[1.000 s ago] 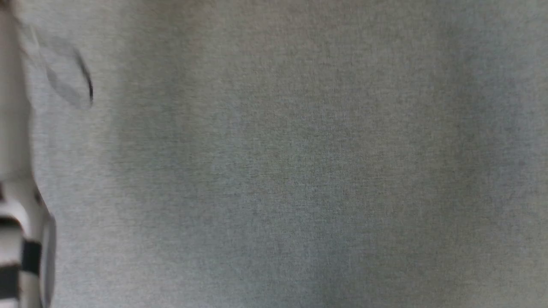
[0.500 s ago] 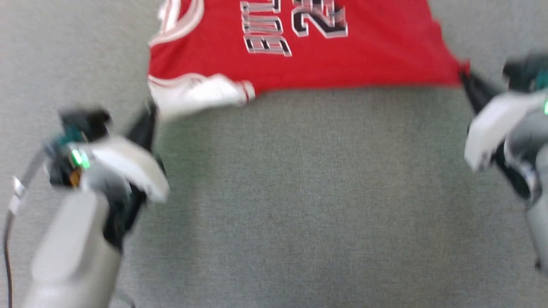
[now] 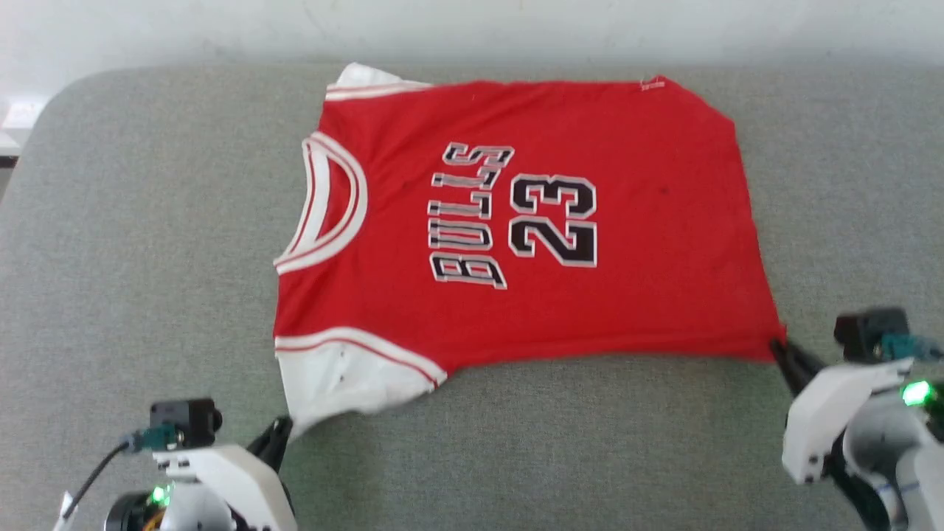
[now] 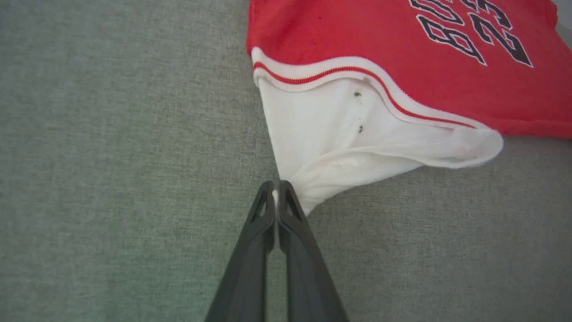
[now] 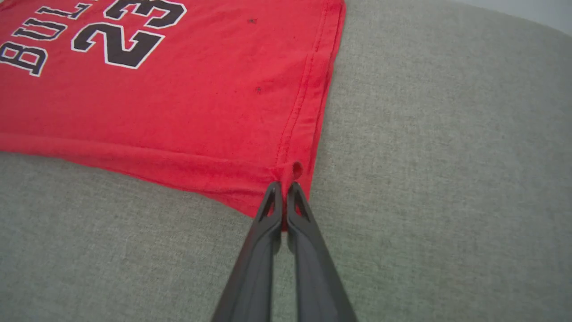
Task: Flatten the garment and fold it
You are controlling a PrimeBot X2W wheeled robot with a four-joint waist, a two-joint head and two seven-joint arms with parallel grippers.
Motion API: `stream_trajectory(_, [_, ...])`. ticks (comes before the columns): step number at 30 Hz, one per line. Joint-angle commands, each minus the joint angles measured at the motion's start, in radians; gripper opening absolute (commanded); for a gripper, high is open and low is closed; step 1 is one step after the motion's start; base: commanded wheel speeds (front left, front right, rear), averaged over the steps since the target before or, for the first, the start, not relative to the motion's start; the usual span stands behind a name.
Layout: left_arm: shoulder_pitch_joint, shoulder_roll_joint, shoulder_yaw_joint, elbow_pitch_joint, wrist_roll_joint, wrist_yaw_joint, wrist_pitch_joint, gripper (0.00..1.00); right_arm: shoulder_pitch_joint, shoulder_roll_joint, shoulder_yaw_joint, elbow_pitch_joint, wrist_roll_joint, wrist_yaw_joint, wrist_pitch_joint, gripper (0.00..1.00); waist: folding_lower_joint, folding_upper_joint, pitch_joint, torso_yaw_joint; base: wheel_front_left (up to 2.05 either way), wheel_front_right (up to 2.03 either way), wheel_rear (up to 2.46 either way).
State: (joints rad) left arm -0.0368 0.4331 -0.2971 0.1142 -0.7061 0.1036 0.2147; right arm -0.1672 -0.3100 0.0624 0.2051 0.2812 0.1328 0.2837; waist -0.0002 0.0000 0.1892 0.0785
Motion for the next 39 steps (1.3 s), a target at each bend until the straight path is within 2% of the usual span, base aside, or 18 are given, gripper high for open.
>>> stream_trajectory(1, [0.037, 0.004, 0.005, -0.013, -0.012, 0.015, 0.003, 0.0, 0.047, 0.009, -0.01, -0.014, -0.003, -0.002, 0.024, 0.0, 0.0002, 0.0, -0.025, 0.004, 0.0, 0.0, 0.0])
stream_trajectory(7, [0.14, -0.007, 0.018, -0.043, -0.041, 0.053, 0.004, 0.0, 0.184, 0.044, -0.052, -0.082, 0.001, -0.002, 0.118, 0.0, 0.0002, 0.0, -0.03, -0.003, 0.0, 0.0, 0.0])
stream_trajectory(10, [0.169, -0.015, 0.029, -0.058, -0.045, 0.066, -0.021, 0.0, 0.223, 0.056, -0.062, -0.123, 0.004, -0.002, 0.118, 0.0, 0.0002, 0.0, -0.025, -0.007, 0.0, 0.0, 0.0])
stream_trajectory(13, [0.175, -0.027, 0.036, -0.081, -0.024, 0.068, -0.087, 0.0, 0.244, 0.067, -0.077, -0.157, -0.008, -0.002, 0.064, 0.0, 0.0002, 0.0, -0.019, -0.008, 0.0, 0.0, 0.0])
stream_trajectory(21, [0.062, -0.05, 0.002, -0.094, 0.162, 0.081, -0.334, 0.0, 0.242, 0.1, -0.077, -0.176, -0.086, -0.002, -0.192, 0.0, 0.0002, 0.0, -0.002, -0.007, 0.0, 0.0, 0.0])
stream_trajectory(27, [-0.104, -0.049, -0.014, -0.077, 0.24, 0.066, -0.404, 0.0, 0.162, 0.089, -0.049, -0.167, -0.119, -0.002, -0.243, 0.0, 0.0002, 0.0, 0.025, -0.028, 0.0, 0.0, 0.0])
stream_trajectory(34, [-0.332, -0.007, -0.029, 0.002, 0.287, 0.011, -0.376, 0.0, 0.013, 0.042, -0.004, -0.13, -0.112, -0.002, -0.202, 0.0, 0.0002, 0.0, 0.094, -0.067, 0.0, 0.0, 0.0])
stream_trajectory(39, [-0.45, 0.016, -0.04, 0.09, 0.289, -0.032, -0.324, 0.0, -0.093, 0.026, 0.033, -0.076, -0.086, -0.002, -0.131, 0.0, 0.0002, 0.0, 0.152, -0.096, 0.0, 0.0, 0.0])
